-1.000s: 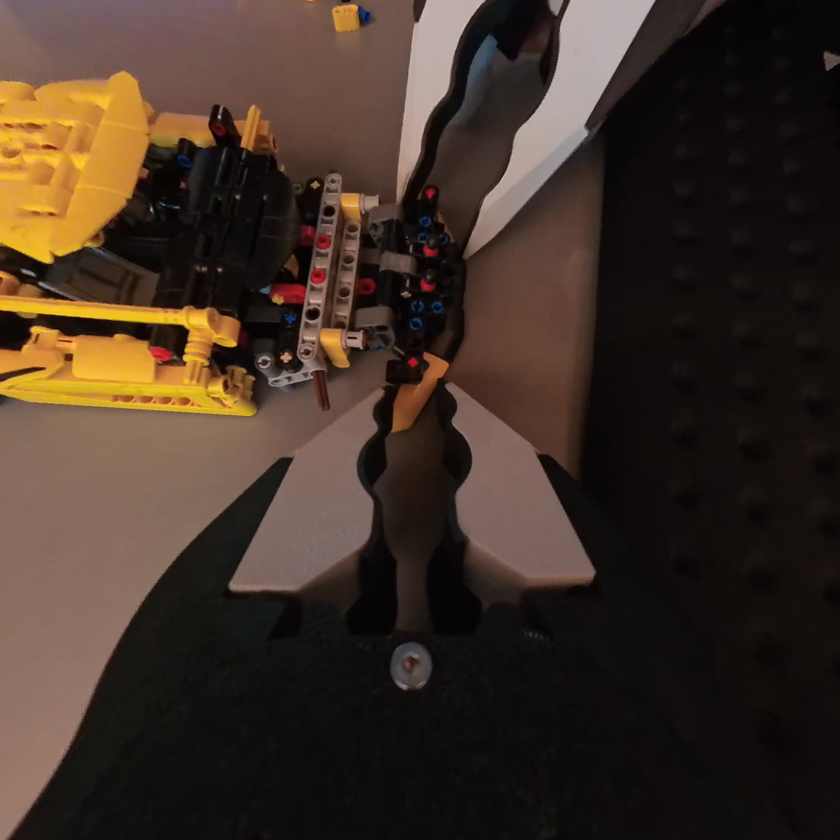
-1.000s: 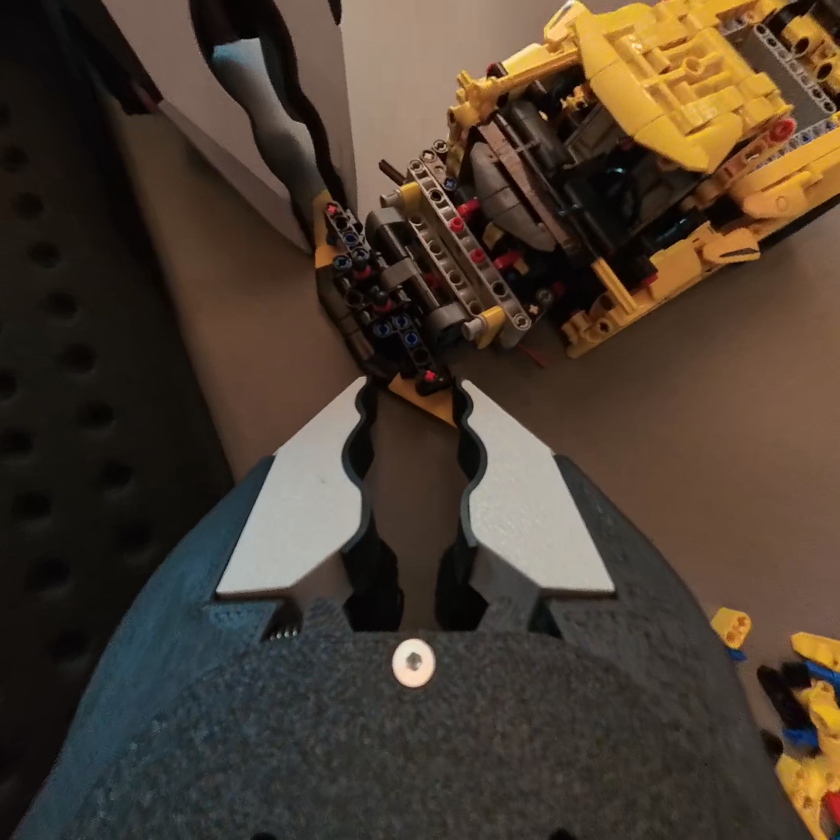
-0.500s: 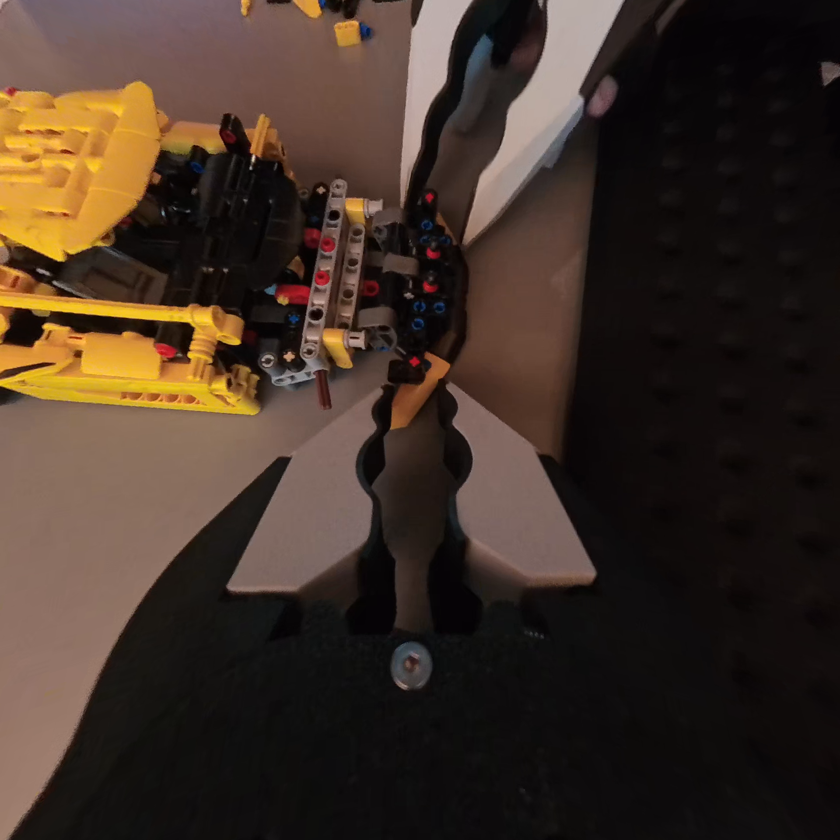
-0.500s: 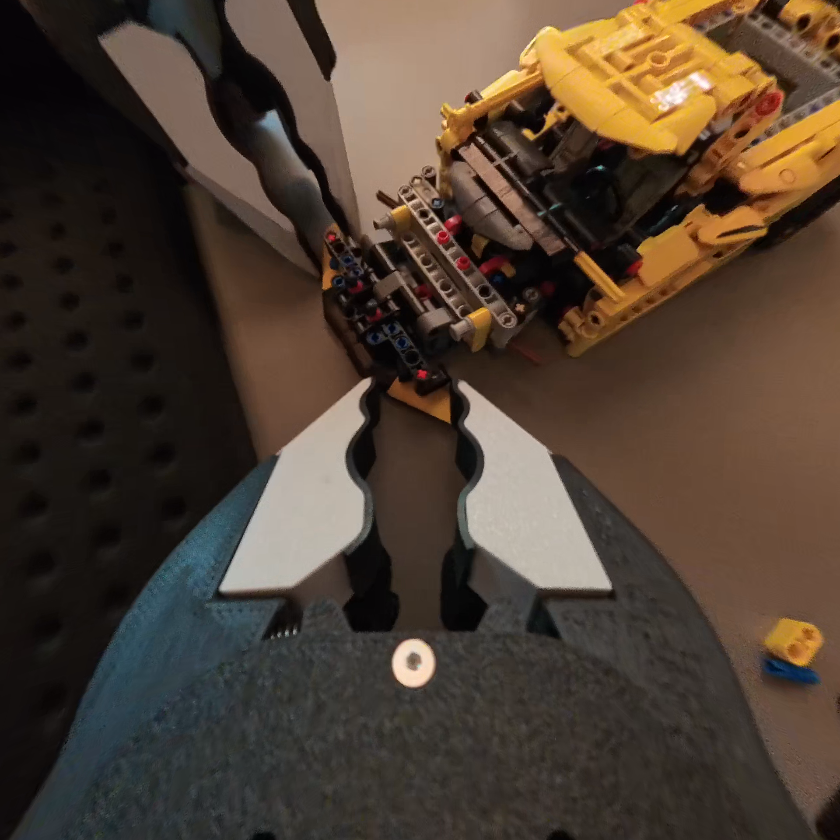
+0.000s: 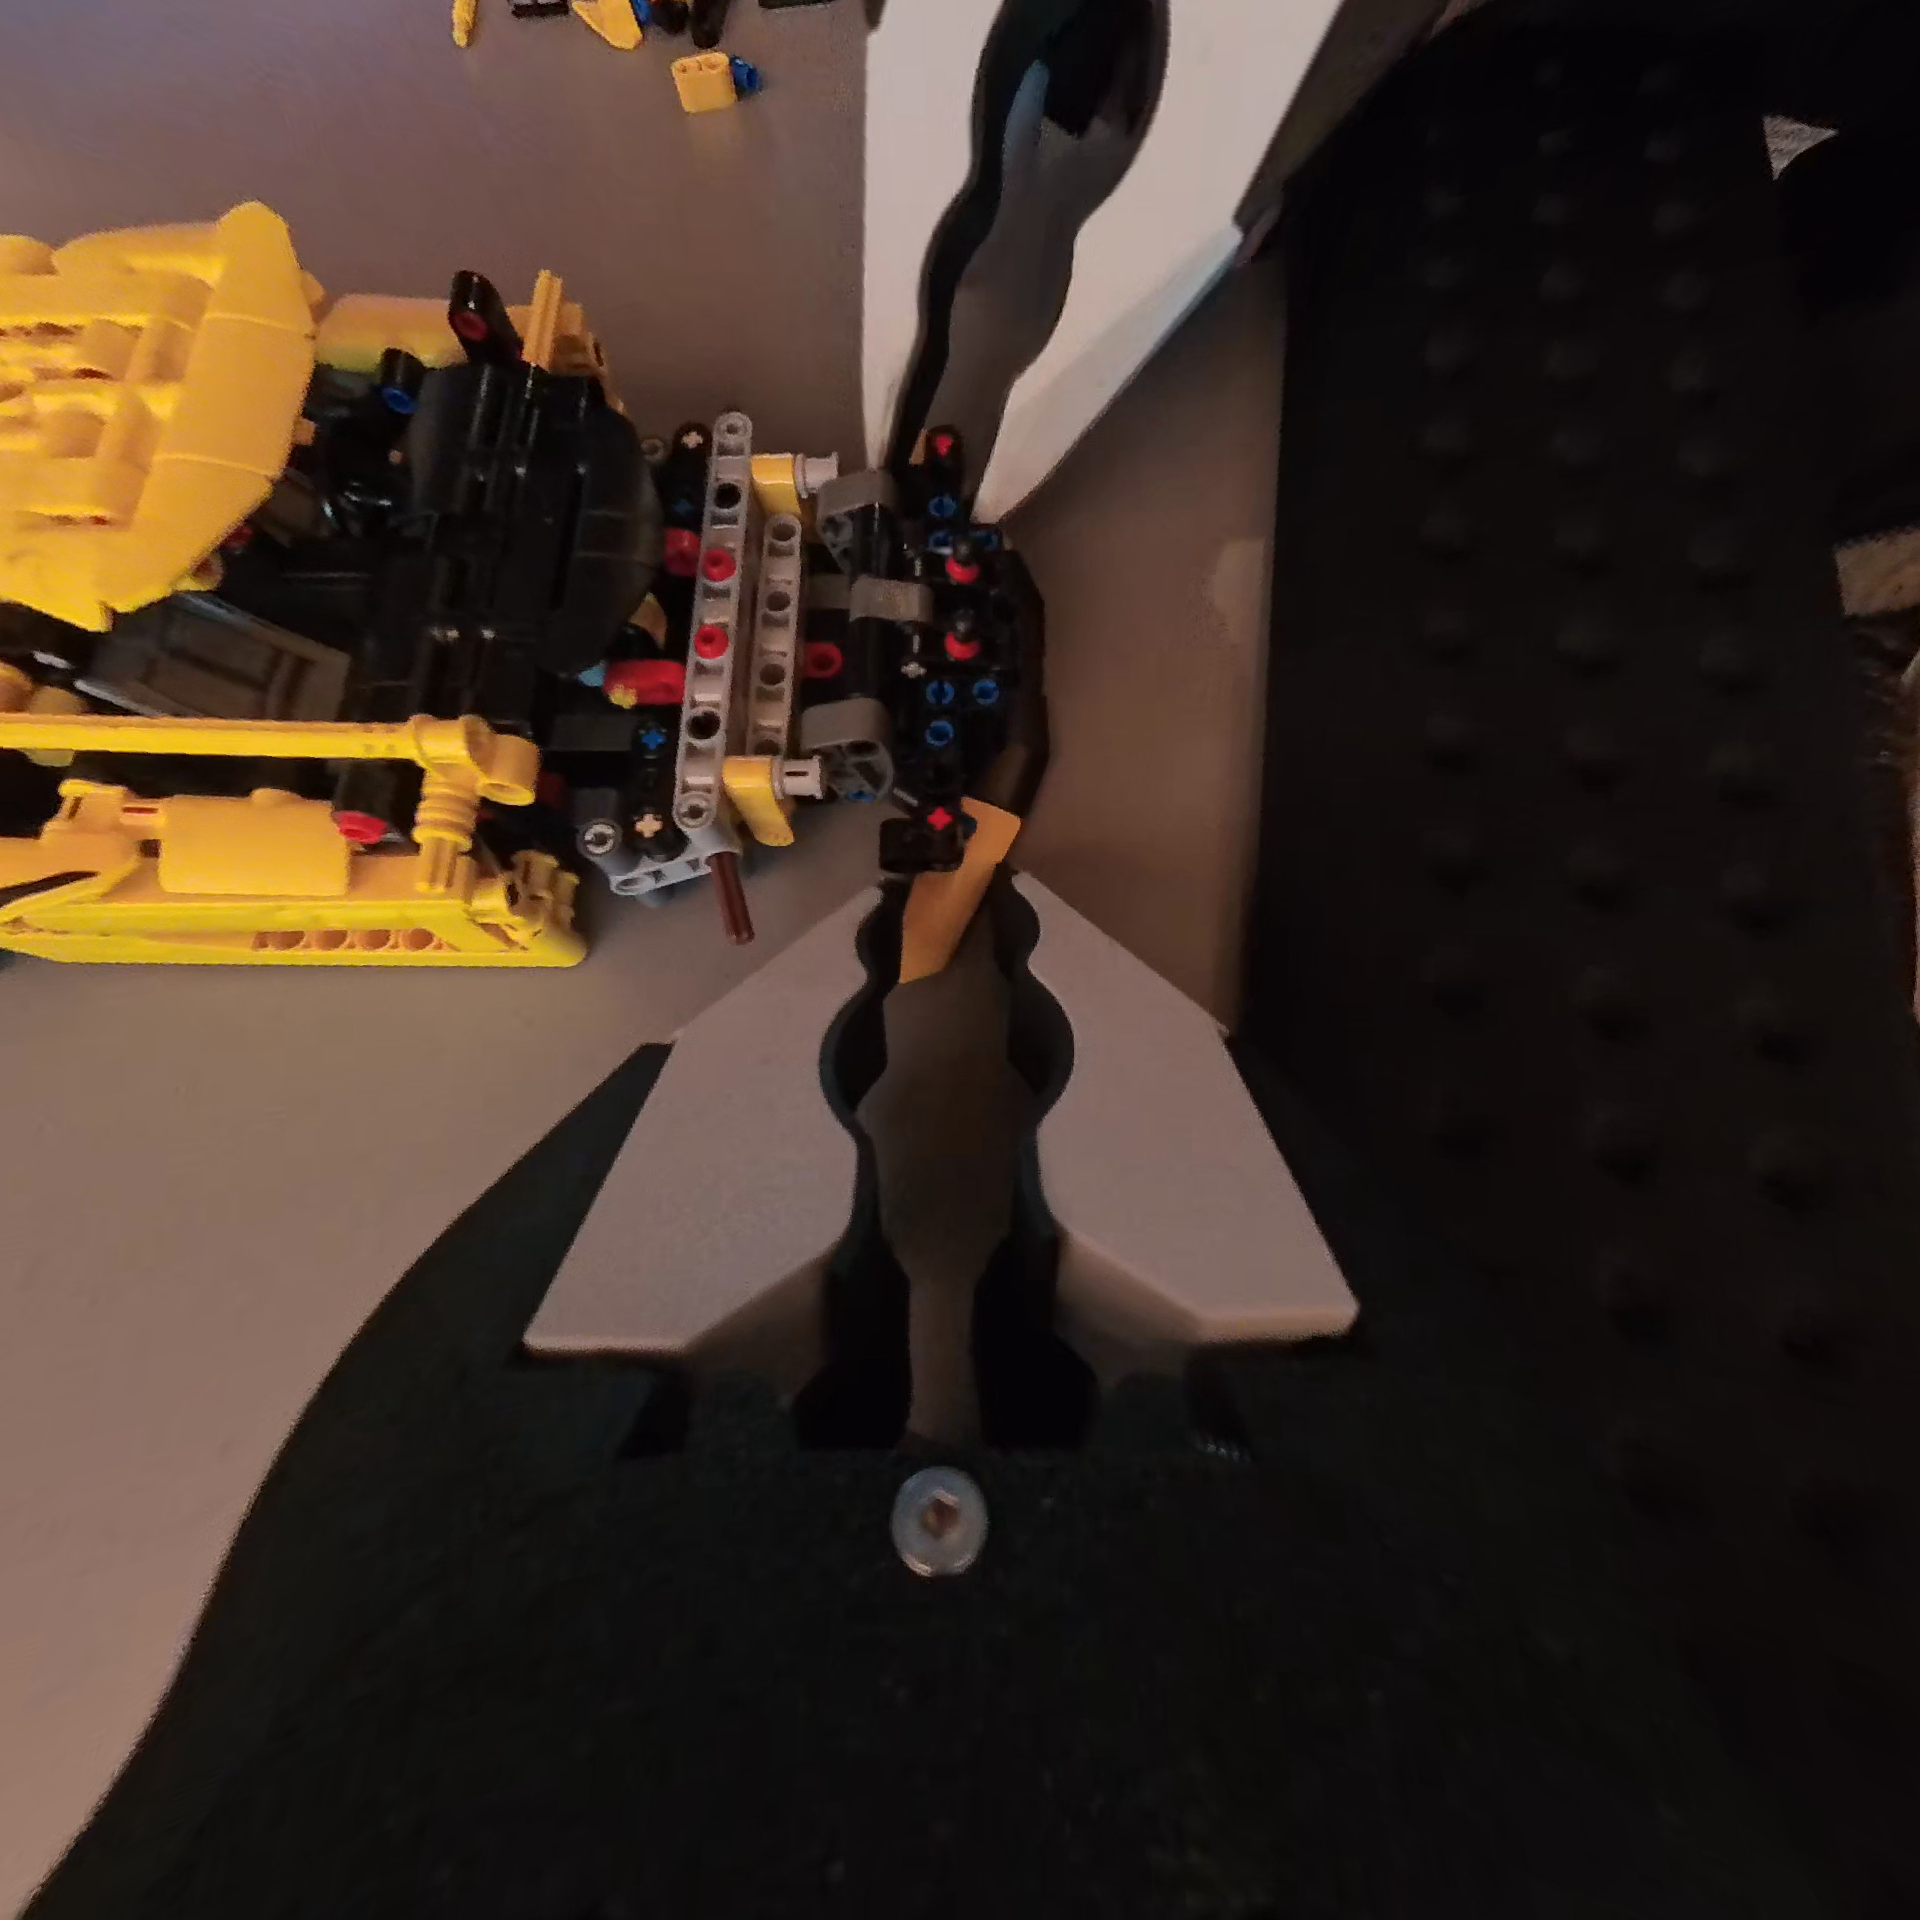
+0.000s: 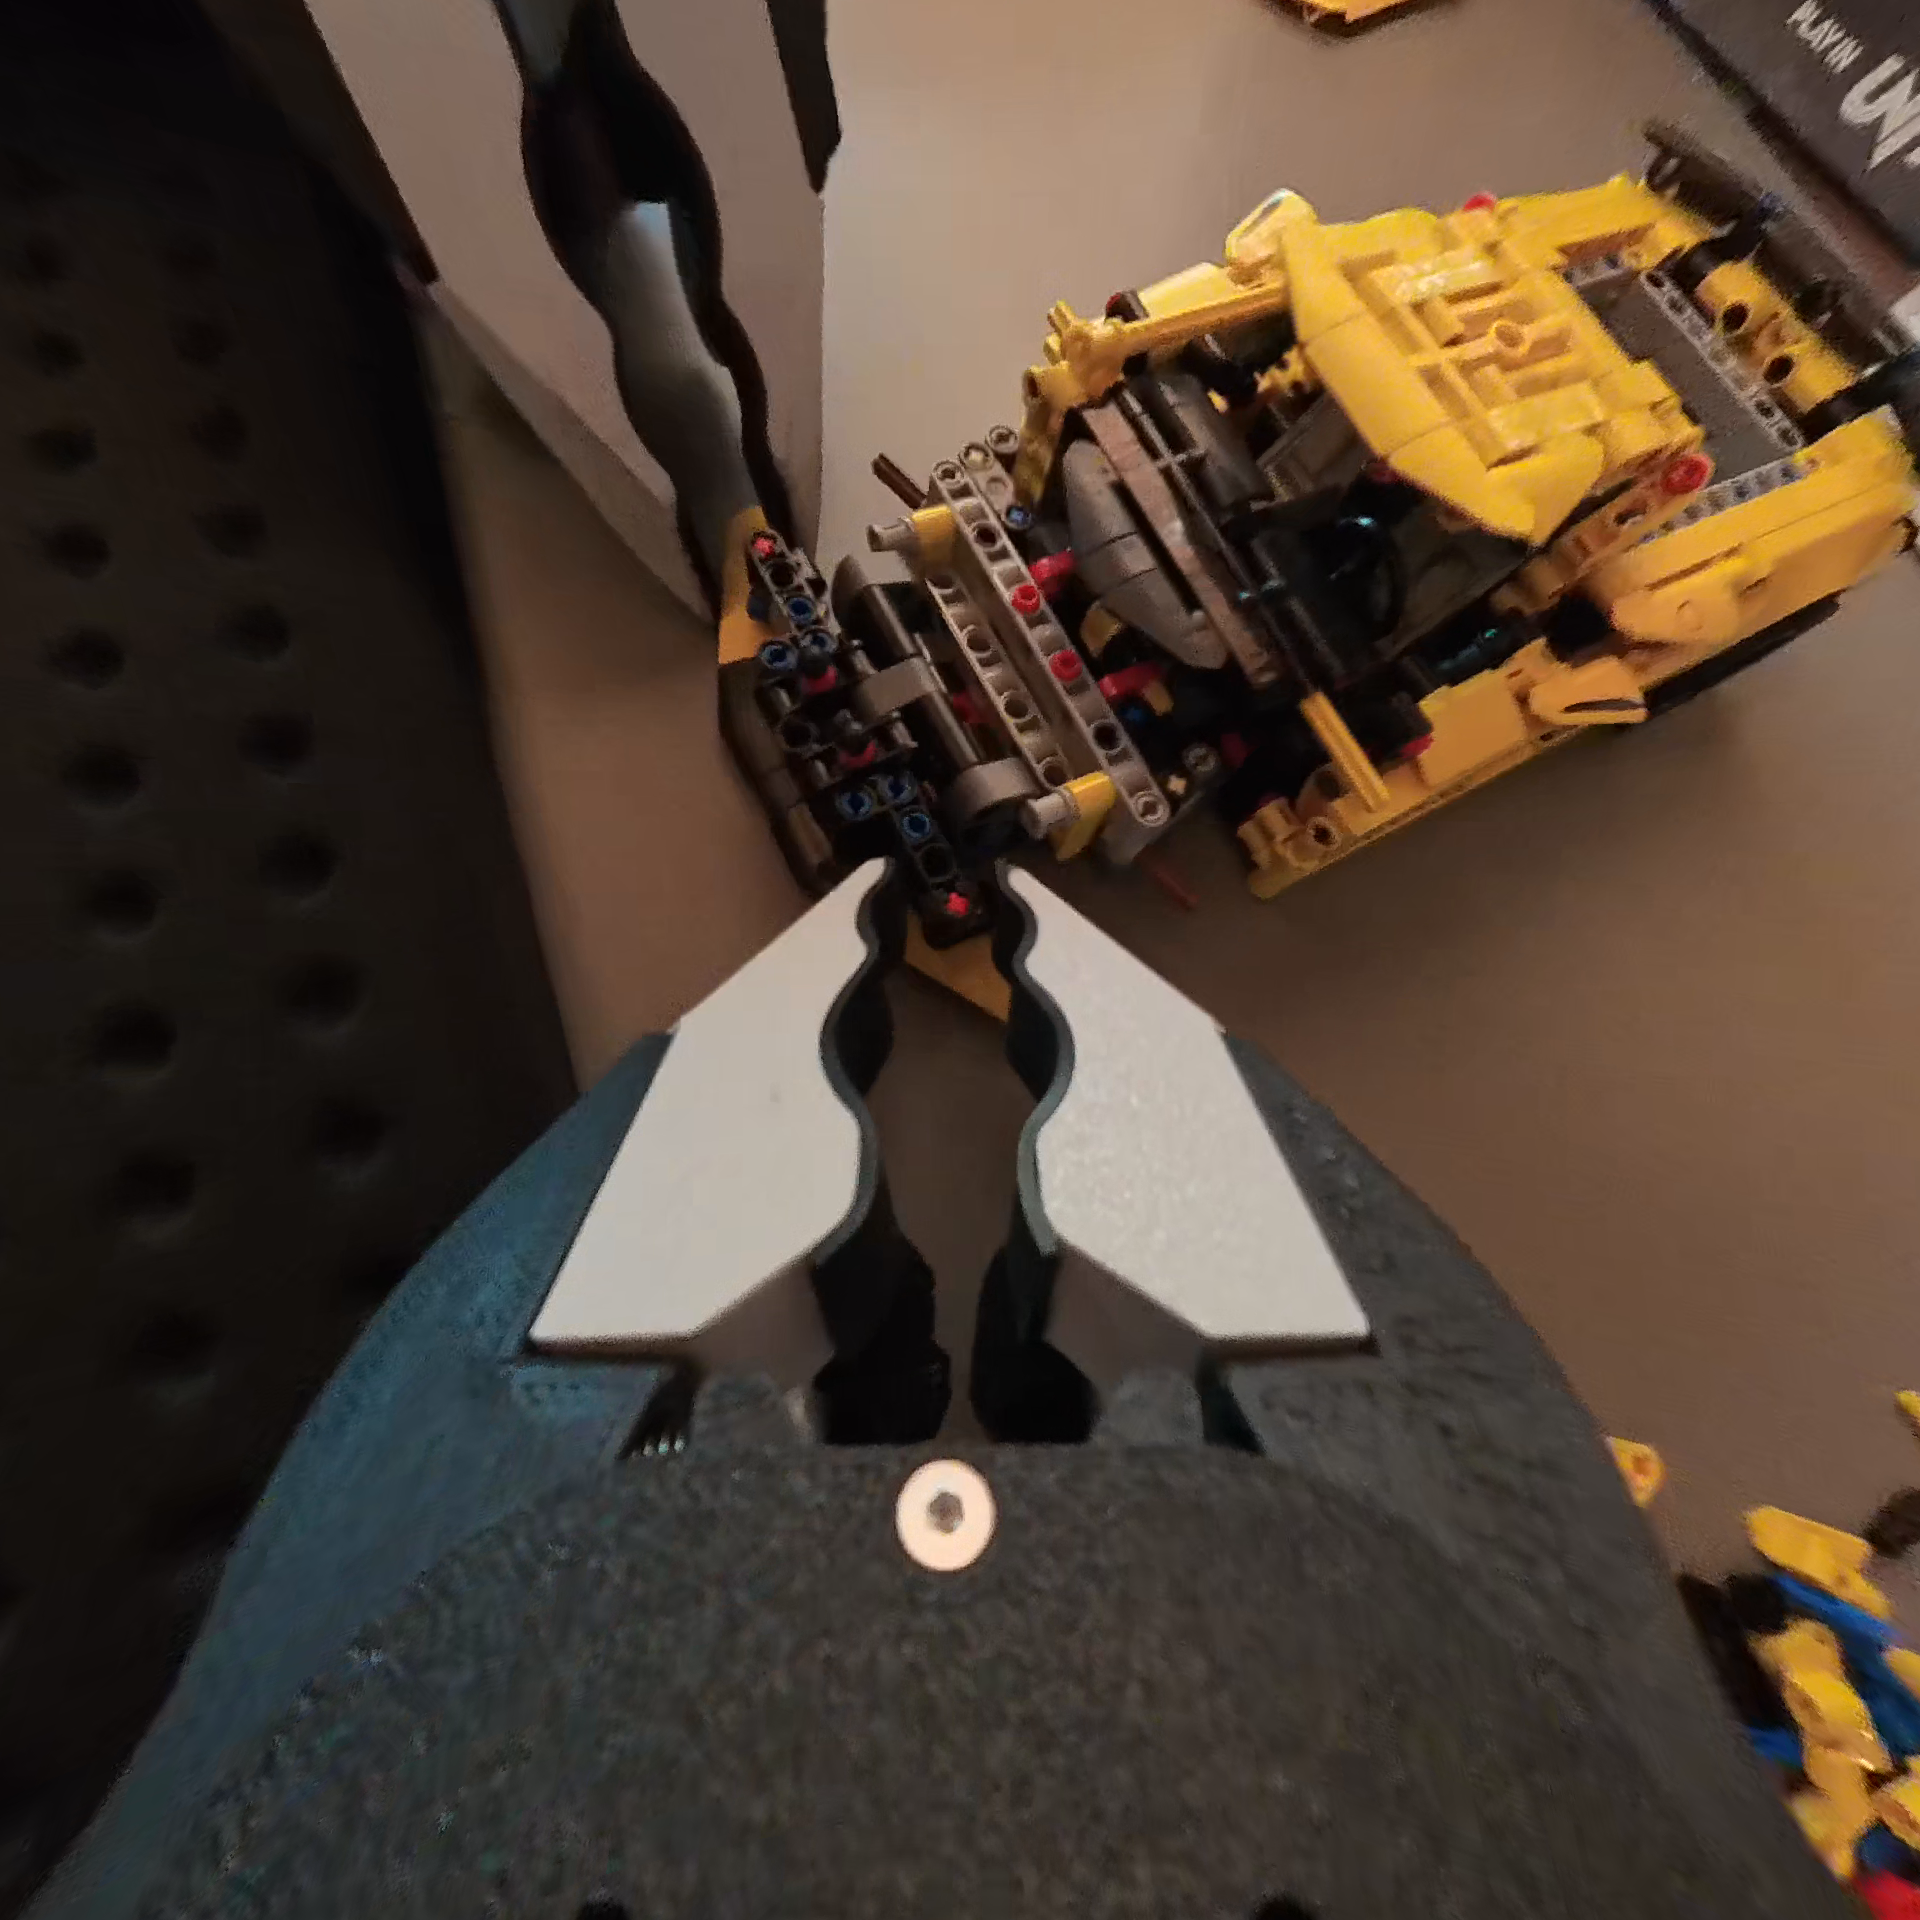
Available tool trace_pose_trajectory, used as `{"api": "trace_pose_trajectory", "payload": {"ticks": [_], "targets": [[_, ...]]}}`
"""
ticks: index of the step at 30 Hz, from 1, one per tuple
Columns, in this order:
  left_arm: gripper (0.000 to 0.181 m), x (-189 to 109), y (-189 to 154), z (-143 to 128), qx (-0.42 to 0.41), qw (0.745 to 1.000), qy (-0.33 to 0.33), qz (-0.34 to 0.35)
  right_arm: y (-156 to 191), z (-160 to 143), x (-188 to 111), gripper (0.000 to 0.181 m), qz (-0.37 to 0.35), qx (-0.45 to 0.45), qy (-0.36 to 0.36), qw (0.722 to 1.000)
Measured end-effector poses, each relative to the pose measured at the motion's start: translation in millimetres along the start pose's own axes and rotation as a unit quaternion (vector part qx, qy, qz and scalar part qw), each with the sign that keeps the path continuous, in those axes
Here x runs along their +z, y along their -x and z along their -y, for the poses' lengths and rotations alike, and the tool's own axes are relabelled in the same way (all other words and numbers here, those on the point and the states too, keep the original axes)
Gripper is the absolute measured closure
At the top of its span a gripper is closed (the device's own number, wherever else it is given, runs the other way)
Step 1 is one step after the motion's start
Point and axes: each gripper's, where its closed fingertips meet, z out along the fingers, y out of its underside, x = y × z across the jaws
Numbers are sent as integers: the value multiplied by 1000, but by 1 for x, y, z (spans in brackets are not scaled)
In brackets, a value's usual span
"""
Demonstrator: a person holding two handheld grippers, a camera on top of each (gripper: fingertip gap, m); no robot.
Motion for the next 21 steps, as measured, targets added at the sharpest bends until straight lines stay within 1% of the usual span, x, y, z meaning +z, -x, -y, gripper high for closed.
{"api": "trace_pose_trajectory", "payload": {"ticks": [6,8,11,14,16,18,21], "targets": [[164,0,0,0,-8,1000,0,-7,1,0,-2,169,-37,-39,27,998],[164,0,0,0,-9,1000,0,-7,2,0,-2,170,-42,-39,31,998],[164,0,0,0,-10,1000,0,-10,3,0,-2,169,-15,-1,19,1000],[164,0,-4,0,-4,1000,0,-21,10,3,-5,170,56,56,-28,996],[164,-1,-7,0,1,1000,0,-27,12,2,-10,171,81,79,-27,993],[163,-1,-7,0,2,1000,0,-28,12,1,-11,171,78,66,-37,994],[164,0,-7,-1,2,1000,0,-28,9,-1,-11,168,58,52,-33,996]]}}
